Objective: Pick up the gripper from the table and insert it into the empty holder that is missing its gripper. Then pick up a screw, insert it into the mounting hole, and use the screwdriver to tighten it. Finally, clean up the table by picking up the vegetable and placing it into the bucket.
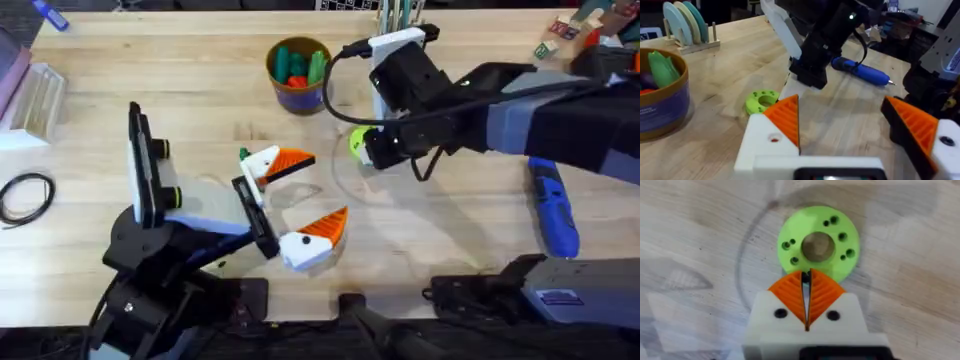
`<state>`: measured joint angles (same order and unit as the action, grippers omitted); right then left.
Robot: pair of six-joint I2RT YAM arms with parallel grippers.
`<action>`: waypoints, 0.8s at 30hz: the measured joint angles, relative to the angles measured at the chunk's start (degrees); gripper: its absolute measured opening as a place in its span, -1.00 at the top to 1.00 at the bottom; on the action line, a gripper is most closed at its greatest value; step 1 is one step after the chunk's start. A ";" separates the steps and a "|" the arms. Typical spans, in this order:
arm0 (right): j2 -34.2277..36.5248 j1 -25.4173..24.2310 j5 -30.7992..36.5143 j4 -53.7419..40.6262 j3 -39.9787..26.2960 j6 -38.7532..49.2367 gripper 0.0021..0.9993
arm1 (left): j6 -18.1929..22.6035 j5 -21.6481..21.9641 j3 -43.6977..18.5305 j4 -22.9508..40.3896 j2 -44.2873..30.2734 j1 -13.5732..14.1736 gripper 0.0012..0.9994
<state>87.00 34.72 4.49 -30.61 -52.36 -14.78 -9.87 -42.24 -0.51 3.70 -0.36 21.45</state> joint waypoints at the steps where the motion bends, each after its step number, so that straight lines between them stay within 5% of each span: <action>1: 0.02 0.01 0.09 -0.04 0.00 0.02 0.94 | 0.00 0.00 0.00 0.00 0.00 0.00 -0.97; 15: 0.00 0.02 0.20 -2.03 -0.99 0.45 0.99 | 0.00 0.00 0.00 0.00 0.00 0.00 -0.97; 24: -0.92 0.00 0.20 -13.27 -12.76 4.62 0.99 | 0.01 0.00 0.00 0.00 0.00 0.00 -0.97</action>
<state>86.08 34.72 4.69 -43.88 -65.12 -10.17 -9.86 -42.24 -0.51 3.70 -0.36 21.45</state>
